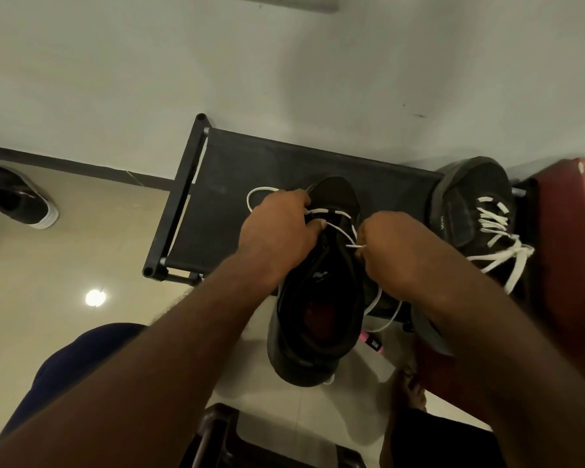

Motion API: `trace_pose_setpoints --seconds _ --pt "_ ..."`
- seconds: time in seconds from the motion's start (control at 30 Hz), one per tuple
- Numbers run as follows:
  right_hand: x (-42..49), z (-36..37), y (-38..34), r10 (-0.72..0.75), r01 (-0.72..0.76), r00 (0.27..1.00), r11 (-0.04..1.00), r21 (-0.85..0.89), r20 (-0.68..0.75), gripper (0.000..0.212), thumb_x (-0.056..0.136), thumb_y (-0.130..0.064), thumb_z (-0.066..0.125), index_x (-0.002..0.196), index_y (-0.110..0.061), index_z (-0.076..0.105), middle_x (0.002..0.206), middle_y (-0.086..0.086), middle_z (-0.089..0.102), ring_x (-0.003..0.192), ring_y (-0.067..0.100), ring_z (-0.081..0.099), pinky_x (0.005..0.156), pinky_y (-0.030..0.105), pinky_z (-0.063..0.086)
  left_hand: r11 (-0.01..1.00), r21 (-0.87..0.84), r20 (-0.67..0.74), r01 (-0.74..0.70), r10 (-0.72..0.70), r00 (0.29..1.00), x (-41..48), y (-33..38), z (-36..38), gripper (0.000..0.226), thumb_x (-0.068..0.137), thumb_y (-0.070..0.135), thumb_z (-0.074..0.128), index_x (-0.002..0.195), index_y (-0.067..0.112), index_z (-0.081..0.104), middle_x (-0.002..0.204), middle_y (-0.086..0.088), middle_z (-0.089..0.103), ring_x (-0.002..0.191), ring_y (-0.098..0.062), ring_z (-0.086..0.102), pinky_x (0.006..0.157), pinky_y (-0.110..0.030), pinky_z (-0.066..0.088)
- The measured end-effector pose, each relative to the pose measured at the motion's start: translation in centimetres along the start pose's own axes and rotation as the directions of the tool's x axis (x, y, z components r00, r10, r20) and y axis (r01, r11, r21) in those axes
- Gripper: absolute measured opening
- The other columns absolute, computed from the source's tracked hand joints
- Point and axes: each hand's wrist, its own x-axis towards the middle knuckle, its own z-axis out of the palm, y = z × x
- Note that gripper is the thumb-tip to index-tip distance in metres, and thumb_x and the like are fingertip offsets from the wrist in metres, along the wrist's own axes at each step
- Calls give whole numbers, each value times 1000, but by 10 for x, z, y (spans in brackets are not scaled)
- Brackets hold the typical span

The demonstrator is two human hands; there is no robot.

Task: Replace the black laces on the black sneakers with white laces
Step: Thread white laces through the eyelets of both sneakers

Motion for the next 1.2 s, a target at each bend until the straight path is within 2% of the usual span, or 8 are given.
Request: trace_pose_setpoints --seconds 0.2,0.33,0.4,0.5,0.57,0.8,1.03,1.2 --pt "-1 -13 6 -131 273 943 833 481 -307 19 103 -21 51 86 -22 61 110 2 62 104 14 57 92 28 45 1000 -3 -5 -28 28 1000 0 -1 -2 28 91 34 67 115 20 65 104 0 67 91 -14 63 83 -34 55" --pt "-21 -29 -6 -214 188 935 -375 907 -283 26 104 -17 38 87 -8 55 70 8 62 56 19 58 57 33 54 997 -68 -33 -44 42 999 -3 -5 -4 12 91 32 66 97 21 65 93 2 69 78 -11 64 68 -28 54" --pt "-18 -31 -4 -10 234 971 -153 960 -239 28 107 -21 38 87 -11 55 61 1 49 43 9 39 41 22 37 998 -28 -26 -54 53 998 -4 -6 -5 25 91 33 67 113 20 66 99 1 69 84 -12 64 72 -27 55" --pt "-1 -26 9 118 53 943 870 489 -312 19 103 -23 52 98 -12 66 82 3 65 69 11 61 62 25 48 997 -40 -5 -59 59 998 -5 -9 -8 36 91 35 68 122 19 62 102 1 68 89 -13 65 81 -34 58" --pt "5 -13 13 95 -82 985 992 94 -143 16 100 -16 55 103 -10 69 87 7 65 78 20 62 72 32 48 997 -49 11 -52 53 999 -4 -12 -9 33 91 33 67 121 19 63 96 2 69 86 -11 66 80 -32 58" --pt "-10 -20 8 -89 101 995 917 385 -50 38 104 -35 47 79 -9 59 69 2 57 60 14 52 60 29 42 998 -66 20 -23 25 999 1 -9 -5 38 91 25 68 127 18 59 98 1 68 85 -11 66 82 -33 59" --pt "-19 -48 9 -42 316 949 86 945 -314 35 87 -24 54 55 -14 47 49 -3 38 43 15 32 43 29 38 996 -86 12 7 -6 1000 1 -7 -2 33 90 24 68 122 19 60 92 1 68 83 -14 67 79 -37 60" --pt "-23 -48 0 -123 341 939 217 915 -321 41 99 -33 53 88 5 64 59 -1 49 50 15 42 43 25 38 999 -37 -13 -4 4 1000 0 -6 -1 18 90 25 67 106 18 64 87 1 66 80 -16 66 78 -39 58"
